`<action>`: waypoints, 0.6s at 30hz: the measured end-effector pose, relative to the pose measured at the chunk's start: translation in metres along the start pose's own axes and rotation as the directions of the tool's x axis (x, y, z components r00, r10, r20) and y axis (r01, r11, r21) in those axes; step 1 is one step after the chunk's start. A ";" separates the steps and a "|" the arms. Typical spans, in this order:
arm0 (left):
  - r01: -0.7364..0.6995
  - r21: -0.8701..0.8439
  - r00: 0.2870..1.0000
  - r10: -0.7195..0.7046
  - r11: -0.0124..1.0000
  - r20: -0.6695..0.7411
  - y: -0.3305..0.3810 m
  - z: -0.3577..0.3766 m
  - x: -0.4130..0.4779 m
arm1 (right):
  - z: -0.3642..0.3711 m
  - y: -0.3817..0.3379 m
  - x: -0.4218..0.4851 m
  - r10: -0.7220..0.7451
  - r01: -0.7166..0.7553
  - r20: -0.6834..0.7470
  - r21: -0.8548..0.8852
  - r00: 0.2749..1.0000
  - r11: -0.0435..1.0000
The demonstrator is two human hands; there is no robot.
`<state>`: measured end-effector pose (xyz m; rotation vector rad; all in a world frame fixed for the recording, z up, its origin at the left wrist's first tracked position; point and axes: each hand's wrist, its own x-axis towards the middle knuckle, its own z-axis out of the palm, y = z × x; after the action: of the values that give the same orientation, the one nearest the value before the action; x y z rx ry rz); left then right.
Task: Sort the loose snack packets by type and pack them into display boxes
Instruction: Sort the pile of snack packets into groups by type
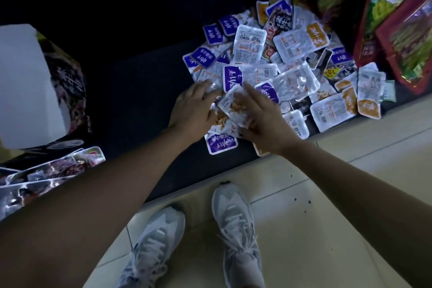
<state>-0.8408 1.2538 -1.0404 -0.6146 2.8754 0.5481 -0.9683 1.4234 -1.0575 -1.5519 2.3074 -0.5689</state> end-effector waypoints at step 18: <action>-0.056 -0.109 0.947 0.018 0.992 -0.322 0.002 0.017 0.016 | -0.023 0.035 -0.003 0.200 -0.204 -0.127 -0.017 0.971 0.979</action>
<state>-0.8549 1.2558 -1.0587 -0.7302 3.1824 0.6836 -1.0064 1.4412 -1.0538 -1.3053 2.5405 -0.5962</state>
